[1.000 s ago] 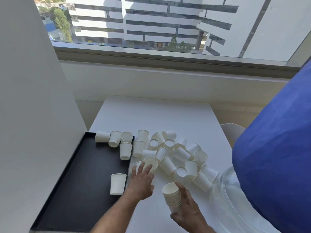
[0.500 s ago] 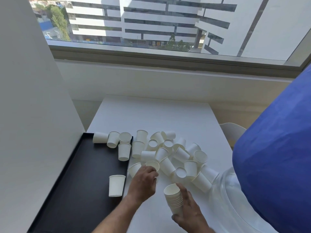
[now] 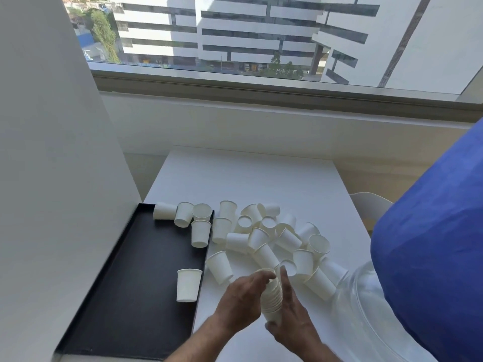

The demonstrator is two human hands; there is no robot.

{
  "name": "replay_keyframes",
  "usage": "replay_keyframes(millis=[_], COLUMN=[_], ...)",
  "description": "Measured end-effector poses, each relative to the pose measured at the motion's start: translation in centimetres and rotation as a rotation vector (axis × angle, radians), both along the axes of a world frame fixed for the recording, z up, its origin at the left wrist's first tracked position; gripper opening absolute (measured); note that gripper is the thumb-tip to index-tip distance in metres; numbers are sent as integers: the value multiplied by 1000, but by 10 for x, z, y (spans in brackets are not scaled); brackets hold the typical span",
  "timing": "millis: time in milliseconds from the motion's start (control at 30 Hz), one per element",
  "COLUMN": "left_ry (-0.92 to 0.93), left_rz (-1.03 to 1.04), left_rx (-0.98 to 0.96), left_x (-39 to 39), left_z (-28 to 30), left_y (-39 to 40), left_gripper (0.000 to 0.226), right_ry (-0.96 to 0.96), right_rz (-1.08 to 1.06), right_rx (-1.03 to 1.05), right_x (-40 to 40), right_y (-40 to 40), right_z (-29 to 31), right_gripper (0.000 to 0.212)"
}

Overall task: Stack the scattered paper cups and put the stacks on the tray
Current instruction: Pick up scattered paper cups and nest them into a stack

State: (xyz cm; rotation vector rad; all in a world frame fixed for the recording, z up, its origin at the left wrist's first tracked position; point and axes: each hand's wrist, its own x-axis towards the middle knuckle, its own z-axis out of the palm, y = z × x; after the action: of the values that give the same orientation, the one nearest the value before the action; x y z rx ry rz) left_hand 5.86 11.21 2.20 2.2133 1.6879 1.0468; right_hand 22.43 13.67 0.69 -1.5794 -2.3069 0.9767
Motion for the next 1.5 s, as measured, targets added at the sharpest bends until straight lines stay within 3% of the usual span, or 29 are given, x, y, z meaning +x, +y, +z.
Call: replay_keyframes(millis=[167,267,333,433,567,700,900,1067,1333,1500], left_ry=[-174,-244,-165,5,128,127,127,-197,-195,-209], left_rz=[-75,85,296,490,507,444,443,375,234,55], left_rx=[-224,-136,-107,-417,-736,-842,-676,-486,2,-128], left_x=[-12,-25,-40,-67,-94,-96,-81,-61,-15,-3], left_z=[-4,-10,-16,-24,-40,-48,-46,-28,2,7], left_y=[-1,5,17,33,41,45,41,28,12,6], left_gripper=[30,32,26,24,25,29,19,21,12,21], right_ry=[-79,-43,4,29,34,24,27,6,-40,33], right_rz=[101,82,56,47,42,39,40,41,11,-4], right_rx=[35,-3,-26,-43,-56,-68,-84,-83,-79,-18], right_x=[-6,-5,-3,1,7,10,12,12,7,-2], right_y=[-1,-2,-3,-5,-5,-6,-7,-7,-3,-2], right_z=[4,7,7,5,3,2,1,-1,-4,-1], right_gripper=[115,106,102,102,104,105,104,105,122,129])
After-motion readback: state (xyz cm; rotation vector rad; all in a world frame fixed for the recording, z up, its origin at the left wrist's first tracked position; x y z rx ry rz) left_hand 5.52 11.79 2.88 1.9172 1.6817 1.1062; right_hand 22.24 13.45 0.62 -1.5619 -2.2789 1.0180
